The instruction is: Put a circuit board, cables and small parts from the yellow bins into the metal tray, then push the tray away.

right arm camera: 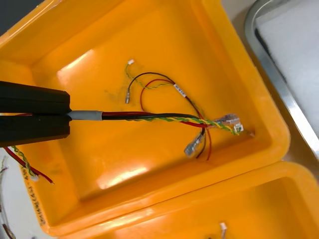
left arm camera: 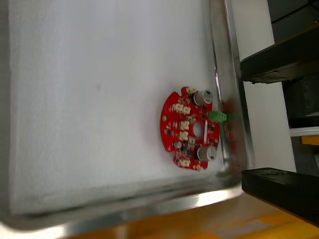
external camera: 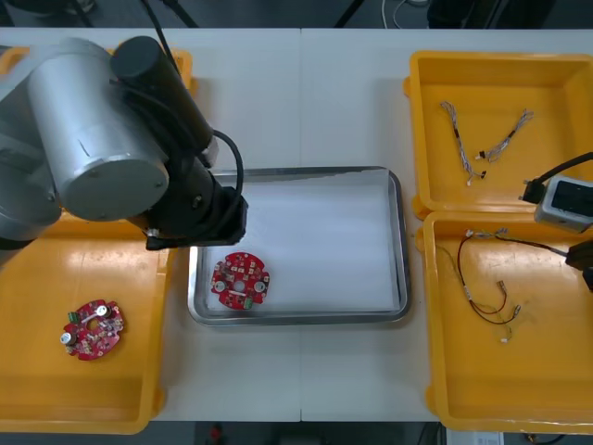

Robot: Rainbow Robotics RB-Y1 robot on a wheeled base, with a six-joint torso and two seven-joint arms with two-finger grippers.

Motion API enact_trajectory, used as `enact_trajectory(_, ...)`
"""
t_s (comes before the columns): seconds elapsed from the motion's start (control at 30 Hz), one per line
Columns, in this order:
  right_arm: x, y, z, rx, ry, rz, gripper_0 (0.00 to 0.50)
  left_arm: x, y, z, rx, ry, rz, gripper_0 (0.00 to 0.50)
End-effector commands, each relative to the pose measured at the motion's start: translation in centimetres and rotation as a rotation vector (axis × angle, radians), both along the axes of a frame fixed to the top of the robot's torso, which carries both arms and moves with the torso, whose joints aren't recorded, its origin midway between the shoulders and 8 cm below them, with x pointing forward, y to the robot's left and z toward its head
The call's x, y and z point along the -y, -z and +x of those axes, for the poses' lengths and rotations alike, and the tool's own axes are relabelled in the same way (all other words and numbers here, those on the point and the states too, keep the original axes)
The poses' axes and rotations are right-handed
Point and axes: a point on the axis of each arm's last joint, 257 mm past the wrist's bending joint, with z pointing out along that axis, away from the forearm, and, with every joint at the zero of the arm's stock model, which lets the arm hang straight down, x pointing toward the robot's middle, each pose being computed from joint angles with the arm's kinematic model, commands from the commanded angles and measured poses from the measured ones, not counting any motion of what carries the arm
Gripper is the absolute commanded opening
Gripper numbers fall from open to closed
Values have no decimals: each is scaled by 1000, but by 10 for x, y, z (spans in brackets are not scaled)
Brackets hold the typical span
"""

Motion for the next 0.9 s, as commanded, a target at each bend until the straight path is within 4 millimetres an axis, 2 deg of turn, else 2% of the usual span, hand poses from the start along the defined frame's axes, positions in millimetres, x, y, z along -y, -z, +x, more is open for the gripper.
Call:
enact_trajectory(0.03, -38, -6, 7, 17, -88, -16, 0, -38, -44, 9, 58, -40, 33, 500)
enact_trajectory(0.17, -60, -9, 14, 30, -157, -50, 0, -60, -66, 17, 95, -37, 43, 500)
enact_trajectory(0.37, -96, -13, 23, 36, -246, -73, 0, -95, -81, 28, 104, -129, -2, 500)
enact_trajectory(0.5, -125, -14, 29, 26, -288, -46, 0, -116, -86, 39, 97, -195, -15, 500)
enact_trajectory(0.67, -164, -11, 43, 20, -332, -42, 0, -152, -88, 55, 78, -308, -27, 500)
enact_trajectory(0.9, -208, -3, 59, 46, -357, -31, 0, -184, -94, 84, 81, -431, -54, 500)
